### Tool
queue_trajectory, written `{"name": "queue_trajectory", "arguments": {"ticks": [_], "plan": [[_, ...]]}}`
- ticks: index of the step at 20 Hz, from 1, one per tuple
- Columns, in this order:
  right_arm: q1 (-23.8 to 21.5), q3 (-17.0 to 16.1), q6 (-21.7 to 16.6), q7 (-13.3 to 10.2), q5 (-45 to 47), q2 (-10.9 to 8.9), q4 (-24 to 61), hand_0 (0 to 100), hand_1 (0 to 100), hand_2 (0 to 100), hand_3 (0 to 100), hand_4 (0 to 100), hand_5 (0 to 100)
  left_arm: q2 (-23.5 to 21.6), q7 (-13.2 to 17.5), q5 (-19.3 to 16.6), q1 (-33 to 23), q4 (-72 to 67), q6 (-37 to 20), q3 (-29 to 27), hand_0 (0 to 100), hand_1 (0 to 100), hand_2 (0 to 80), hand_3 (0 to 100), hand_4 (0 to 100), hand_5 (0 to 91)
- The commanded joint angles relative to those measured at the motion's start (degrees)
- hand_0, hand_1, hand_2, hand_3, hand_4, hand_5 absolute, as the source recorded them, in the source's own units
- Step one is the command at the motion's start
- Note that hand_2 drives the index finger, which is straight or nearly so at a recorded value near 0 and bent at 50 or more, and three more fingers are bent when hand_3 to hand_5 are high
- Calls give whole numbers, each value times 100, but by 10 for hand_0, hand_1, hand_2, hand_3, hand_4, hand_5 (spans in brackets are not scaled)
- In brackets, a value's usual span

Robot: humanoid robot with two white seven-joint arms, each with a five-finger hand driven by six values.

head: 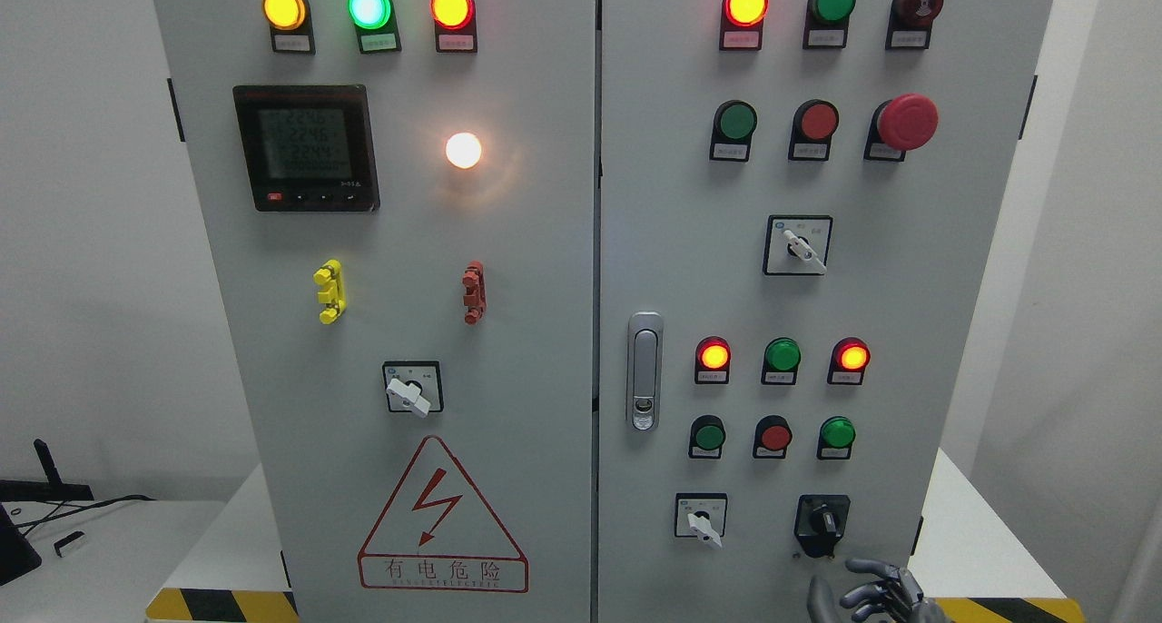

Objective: Trip black knob to open circuit
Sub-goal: 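Raise the right hand up toward the black rotary knob, then place the right hand fingers around the black rotary knob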

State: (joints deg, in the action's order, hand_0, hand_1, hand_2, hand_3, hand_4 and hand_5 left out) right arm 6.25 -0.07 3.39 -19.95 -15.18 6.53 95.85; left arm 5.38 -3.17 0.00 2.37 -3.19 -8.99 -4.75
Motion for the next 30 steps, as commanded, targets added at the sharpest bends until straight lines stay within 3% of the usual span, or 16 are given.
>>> {"name": "queue_trajectory", "arguments": {"ticks": [1,30], "plan": [[148,-177,4,-44,-20,42,-242,274,753,452,732,804,957,-2,0,-176,0,2,3,0,120,389,0,0,0,0],[465,-133,101,-88,-47,68,-454,251,747,466,746,804,956,-2,0,-176,0,-6,3,0,120,389,0,0,0,0]]}}
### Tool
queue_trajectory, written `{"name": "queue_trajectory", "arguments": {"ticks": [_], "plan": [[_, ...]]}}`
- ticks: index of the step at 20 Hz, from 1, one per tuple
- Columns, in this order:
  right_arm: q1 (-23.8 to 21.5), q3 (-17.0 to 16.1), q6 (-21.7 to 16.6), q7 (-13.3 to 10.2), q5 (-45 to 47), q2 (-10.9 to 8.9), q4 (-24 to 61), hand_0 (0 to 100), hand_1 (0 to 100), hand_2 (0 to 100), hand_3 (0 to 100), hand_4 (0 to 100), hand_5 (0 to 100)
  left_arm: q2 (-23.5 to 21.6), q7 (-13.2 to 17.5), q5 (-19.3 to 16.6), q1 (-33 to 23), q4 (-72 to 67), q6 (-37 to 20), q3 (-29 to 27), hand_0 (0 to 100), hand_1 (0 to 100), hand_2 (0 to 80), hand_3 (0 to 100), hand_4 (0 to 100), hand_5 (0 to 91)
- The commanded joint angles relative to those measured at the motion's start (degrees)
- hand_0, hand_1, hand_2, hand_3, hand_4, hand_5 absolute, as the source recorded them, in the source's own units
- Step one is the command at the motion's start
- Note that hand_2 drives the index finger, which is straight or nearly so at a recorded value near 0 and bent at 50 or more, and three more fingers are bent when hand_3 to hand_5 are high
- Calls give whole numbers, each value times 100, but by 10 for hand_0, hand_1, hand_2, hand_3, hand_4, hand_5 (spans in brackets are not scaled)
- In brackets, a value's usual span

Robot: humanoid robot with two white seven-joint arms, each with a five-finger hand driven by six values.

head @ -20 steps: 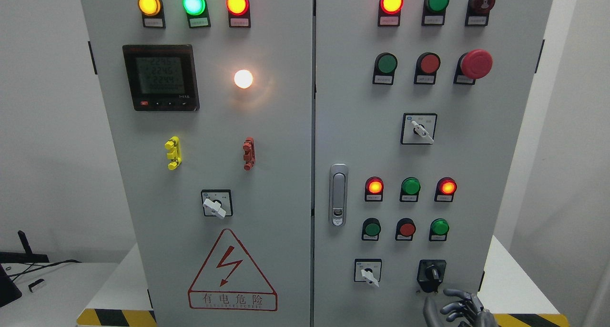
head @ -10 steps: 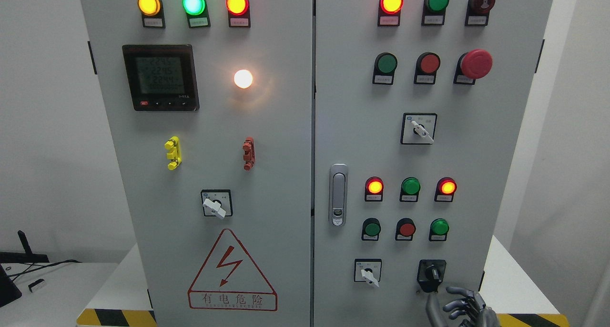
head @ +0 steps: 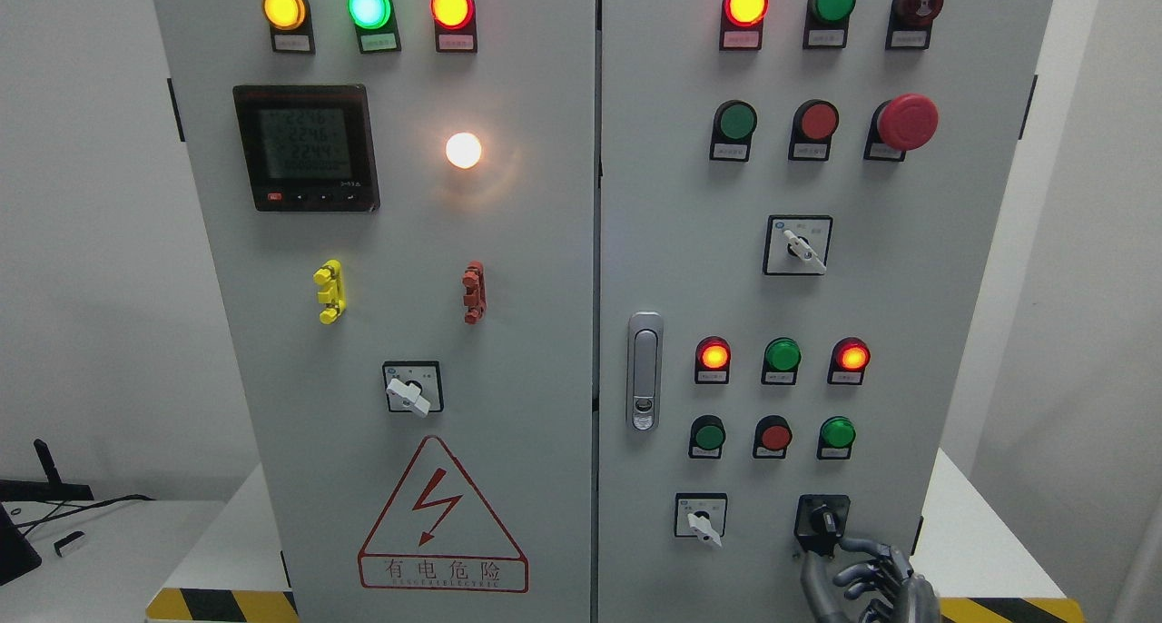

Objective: Trip black knob to open circuit
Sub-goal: 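Place the right hand fingers around the black rotary knob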

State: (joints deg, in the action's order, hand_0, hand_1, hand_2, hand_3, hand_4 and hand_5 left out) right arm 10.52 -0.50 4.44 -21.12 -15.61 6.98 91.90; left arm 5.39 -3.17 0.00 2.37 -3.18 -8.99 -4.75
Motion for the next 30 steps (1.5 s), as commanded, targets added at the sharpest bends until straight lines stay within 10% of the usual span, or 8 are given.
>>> {"name": "queue_trajectory", "arguments": {"ticks": [1,30], "plan": [[38,-91,4,29,-4,32,-59,251,748,468,748,805,957,-3,0,-176,0,2,3,0,120,389,0,0,0,0],[170,-99,13,29,5,32,-199,282,704,499,765,817,960,-3,0,-176,0,-7,3,0,120,389,0,0,0,0]]}}
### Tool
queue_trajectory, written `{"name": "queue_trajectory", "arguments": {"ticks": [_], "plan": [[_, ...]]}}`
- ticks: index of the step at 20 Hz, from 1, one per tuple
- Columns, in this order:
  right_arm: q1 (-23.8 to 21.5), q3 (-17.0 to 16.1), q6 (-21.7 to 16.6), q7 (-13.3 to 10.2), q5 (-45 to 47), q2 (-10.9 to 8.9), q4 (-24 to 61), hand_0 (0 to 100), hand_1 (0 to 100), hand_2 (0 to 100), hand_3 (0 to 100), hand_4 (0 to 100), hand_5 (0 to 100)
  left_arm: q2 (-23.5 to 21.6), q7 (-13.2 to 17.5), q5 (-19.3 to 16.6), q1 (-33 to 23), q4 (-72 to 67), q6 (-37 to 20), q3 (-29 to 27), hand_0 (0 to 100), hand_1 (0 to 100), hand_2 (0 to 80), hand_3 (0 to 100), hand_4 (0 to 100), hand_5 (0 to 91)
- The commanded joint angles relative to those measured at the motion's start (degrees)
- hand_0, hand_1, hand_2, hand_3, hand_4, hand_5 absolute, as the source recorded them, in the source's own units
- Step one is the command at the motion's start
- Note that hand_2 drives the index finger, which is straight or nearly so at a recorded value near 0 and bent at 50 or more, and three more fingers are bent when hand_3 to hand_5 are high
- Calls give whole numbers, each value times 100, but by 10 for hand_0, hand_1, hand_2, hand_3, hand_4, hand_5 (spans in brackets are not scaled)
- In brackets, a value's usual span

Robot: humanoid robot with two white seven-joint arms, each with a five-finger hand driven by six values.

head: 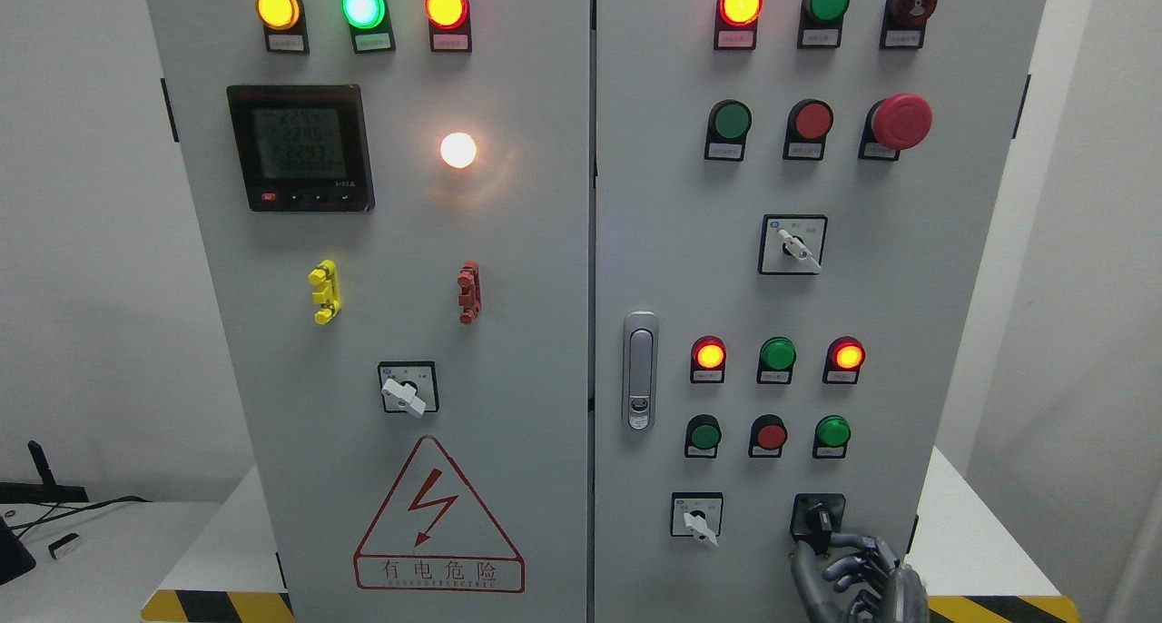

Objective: Trip black knob to open circuit
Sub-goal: 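Place the right hand fingers around the black rotary knob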

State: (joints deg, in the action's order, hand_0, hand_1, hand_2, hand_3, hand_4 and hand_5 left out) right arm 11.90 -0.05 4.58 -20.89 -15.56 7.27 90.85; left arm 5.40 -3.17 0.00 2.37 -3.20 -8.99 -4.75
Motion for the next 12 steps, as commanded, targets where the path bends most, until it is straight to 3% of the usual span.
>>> {"name": "queue_trajectory", "arguments": {"ticks": [1,12], "plan": [[31,-144,8,6,9,2,-94,284,704,498,765,817,960,5,0,-176,0,3,3,0,120,389,0,0,0,0],[23,-144,86,6,9,46,-76,295,698,511,777,819,960,-4,0,-176,0,-5,3,0,120,389,0,0,0,0]]}}
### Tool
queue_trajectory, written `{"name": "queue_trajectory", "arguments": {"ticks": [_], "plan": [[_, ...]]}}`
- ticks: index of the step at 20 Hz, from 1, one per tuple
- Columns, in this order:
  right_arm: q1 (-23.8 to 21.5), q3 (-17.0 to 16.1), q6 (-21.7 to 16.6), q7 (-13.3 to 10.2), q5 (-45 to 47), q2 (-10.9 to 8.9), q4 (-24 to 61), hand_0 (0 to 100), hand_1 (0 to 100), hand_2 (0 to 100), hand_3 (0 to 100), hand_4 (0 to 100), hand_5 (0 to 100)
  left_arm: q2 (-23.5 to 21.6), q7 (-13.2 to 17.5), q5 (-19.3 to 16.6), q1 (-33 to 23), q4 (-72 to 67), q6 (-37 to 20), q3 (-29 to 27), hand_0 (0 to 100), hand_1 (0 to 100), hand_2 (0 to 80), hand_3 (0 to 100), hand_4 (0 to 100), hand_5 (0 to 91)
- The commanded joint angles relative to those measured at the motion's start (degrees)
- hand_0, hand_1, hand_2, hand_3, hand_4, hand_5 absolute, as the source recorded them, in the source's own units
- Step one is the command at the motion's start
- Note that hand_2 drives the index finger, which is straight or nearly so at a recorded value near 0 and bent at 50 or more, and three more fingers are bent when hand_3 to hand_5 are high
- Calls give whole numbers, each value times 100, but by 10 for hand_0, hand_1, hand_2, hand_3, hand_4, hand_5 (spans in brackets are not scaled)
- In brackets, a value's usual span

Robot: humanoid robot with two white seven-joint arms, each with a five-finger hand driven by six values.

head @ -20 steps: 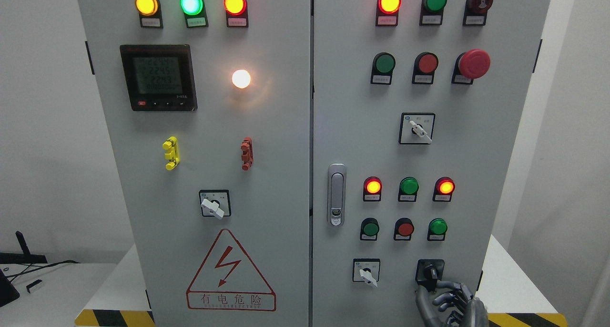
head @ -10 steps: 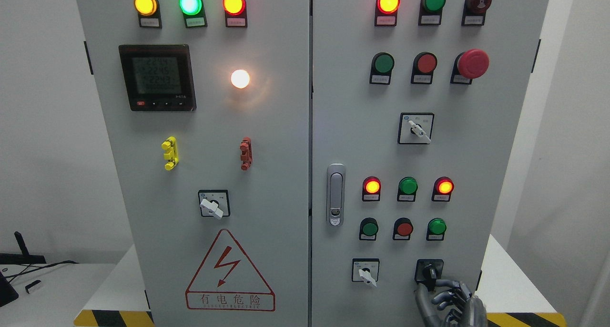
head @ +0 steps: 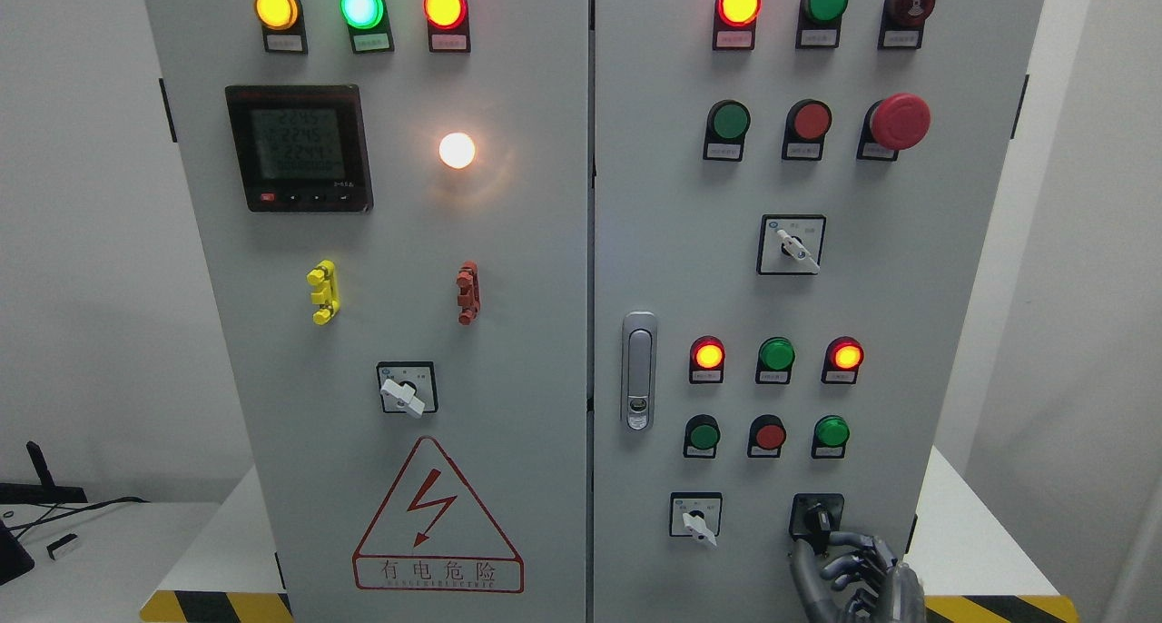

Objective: Trip black knob to open circuit
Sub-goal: 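Place the right hand fingers around the black rotary knob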

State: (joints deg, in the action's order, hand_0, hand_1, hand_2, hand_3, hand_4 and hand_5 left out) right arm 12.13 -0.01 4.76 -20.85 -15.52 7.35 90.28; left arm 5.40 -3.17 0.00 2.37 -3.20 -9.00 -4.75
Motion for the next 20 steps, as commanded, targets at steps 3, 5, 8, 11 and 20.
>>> {"name": "queue_trajectory", "arguments": {"ticks": [3,5,8,11,20], "plan": [[-1,-148,148,2,23,38,-11,297,698,518,779,821,962,-3,0,-176,0,-5,3,0,120,389,0,0,0,0],[8,-139,148,2,32,38,7,298,698,521,782,824,961,-3,0,-176,0,3,3,0,120,389,0,0,0,0],[8,-148,130,2,40,38,16,300,697,522,786,828,963,-3,0,-176,0,3,3,0,120,389,0,0,0,0],[8,-148,130,-7,40,38,24,302,697,526,788,828,964,-3,0,-176,0,3,3,0,120,389,0,0,0,0],[17,-148,130,2,84,38,24,308,692,533,798,837,964,-3,0,-176,0,3,3,0,120,389,0,0,0,0]]}}
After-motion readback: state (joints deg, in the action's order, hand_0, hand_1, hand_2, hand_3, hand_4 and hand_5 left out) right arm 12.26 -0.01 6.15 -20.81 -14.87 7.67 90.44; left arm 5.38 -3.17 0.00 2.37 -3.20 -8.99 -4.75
